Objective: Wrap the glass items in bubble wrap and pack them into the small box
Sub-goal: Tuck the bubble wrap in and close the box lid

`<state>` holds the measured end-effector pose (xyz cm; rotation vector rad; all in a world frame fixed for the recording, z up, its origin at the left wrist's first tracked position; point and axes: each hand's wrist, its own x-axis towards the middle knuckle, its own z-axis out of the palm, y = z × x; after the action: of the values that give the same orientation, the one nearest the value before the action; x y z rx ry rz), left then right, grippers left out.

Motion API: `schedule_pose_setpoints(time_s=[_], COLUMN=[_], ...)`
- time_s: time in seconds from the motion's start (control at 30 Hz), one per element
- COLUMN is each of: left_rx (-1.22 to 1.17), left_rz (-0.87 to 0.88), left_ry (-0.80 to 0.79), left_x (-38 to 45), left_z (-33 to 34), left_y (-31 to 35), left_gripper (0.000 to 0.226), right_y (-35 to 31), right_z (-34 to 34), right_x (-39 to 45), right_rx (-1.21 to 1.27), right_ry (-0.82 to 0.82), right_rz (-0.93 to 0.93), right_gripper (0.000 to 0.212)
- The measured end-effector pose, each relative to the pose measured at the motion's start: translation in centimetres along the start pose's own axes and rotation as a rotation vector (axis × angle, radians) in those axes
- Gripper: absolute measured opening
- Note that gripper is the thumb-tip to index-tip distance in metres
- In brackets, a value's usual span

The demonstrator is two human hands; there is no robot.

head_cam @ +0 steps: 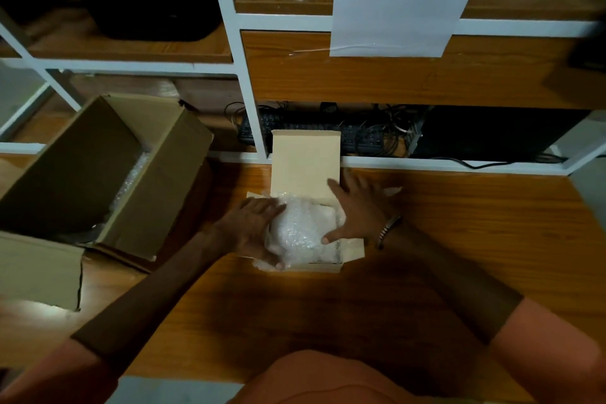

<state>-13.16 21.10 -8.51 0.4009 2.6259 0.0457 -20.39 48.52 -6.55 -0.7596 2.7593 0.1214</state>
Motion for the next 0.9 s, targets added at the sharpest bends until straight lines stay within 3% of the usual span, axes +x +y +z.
schedule_pose_setpoints(time_s=[0.1, 0.17, 0.2, 0.3, 0.37, 0.43, 0.5, 0.6, 0.67, 0.73, 0.9], left_rx=[0.074, 0.102, 0.101, 0.122, 0.170, 0.189, 0.185, 0.168, 0.140, 0.082, -0.174], left_rz=[-0.002, 0.006, 0.013, 0.048, 0.055, 0.042, 0.031, 0.021, 0.022, 0.035, 0.014], left_ry=[-0.048, -0.056, -0.065, -0.068, -0.051, -0.050, -0.011, 0.066, 0.070, 0.035, -0.182], left_x=[0.7, 0.9, 1.0, 1.4, 1.6, 1.7, 1.6, 1.3, 1.2, 1.2, 0.6], left_z=[0.9, 0.4, 0.0, -1.1, -1.2, -0.9, 0.0, 0.9, 1.1, 0.9, -0.9], left_y=[-0.2, -0.2, -0.3, -0.7, -0.3, 0.3, 0.8, 0.8, 0.6, 0.2, -1.1], left_gripper=[0.137, 0.131, 0.127, 0.114, 0.115, 0.120, 0.120, 0.118, 0.116, 0.112, 0.124], right_y=[0.6, 1.2, 1.7, 2.8, 2.6, 1.6, 0.2, -2.0, -2.8, -3.1, -2.6], right_z=[0.5, 0.7, 0.7, 0.0, -1.2, -2.2, -2.7, -2.3, -1.3, -0.2, 1.0], right_x=[-0.7, -0.3, 0.0, 0.3, 0.3, 0.6, 0.8, 0.4, 0.2, 0.0, 0.4], right_rx=[0.101, 0.173, 0.209, 0.262, 0.246, 0.347, 0.446, 0.338, 0.261, 0.213, 0.249], right_ry=[-0.018, -0.036, -0.034, 0.039, 0.070, 0.065, -0.038, -0.340, -0.411, -0.366, -0.196], right_rz=[0.208, 0.282, 0.286, 0.220, 0.166, 0.067, -0.045, -0.122, -0.119, -0.119, -0.155], right_gripper=[0.150, 0.136, 0.118, 0.033, 0.013, 0.012, 0.024, 0.078, 0.101, 0.097, 0.056])
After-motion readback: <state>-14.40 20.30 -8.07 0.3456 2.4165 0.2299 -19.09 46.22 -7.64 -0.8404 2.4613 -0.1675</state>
